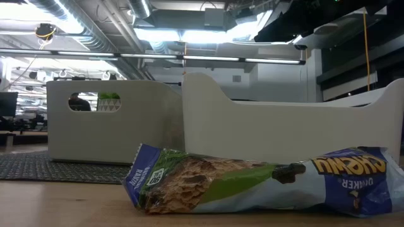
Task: Pick and place Granola Bars by type
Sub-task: Put the blue granola bar into the white bin
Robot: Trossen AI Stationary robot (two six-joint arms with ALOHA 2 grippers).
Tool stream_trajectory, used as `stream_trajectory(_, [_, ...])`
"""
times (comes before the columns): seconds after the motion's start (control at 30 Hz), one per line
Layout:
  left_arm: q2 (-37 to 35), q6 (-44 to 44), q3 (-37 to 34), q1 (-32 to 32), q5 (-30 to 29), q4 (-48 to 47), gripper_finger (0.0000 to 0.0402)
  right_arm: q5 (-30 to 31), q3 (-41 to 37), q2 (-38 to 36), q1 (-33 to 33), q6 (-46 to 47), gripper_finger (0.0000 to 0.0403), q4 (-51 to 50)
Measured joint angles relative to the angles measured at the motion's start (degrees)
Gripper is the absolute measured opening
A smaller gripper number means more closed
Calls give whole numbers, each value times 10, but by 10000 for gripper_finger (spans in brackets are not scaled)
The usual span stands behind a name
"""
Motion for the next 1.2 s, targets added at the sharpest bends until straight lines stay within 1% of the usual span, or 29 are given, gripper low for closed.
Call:
stream_trajectory(0.13, [0,21,0,13,23,19,14,0,0,0,0,-1,192,0])
stream_trajectory(0.33, [11,25,0,24,41,27,14,0,0,0,0,-2,192,0])
stream_trajectory(0.53, [61,25,-4,34,84,30,14,0,0,0,-1,-1,192,0])
stream_trajectory(0.77, [150,25,-5,47,137,32,16,1,0,0,-1,-1,192,0])
stream_trajectory(0.9, [188,27,-6,56,171,45,16,1,0,0,-1,-1,192,0])
stream_trajectory(1.0, [200,39,-6,60,195,49,17,2,0,0,-1,0,192,0])
stream_trajectory(1.2, [202,40,-6,63,200,58,17,7,0,0,-1,-1,192,0])
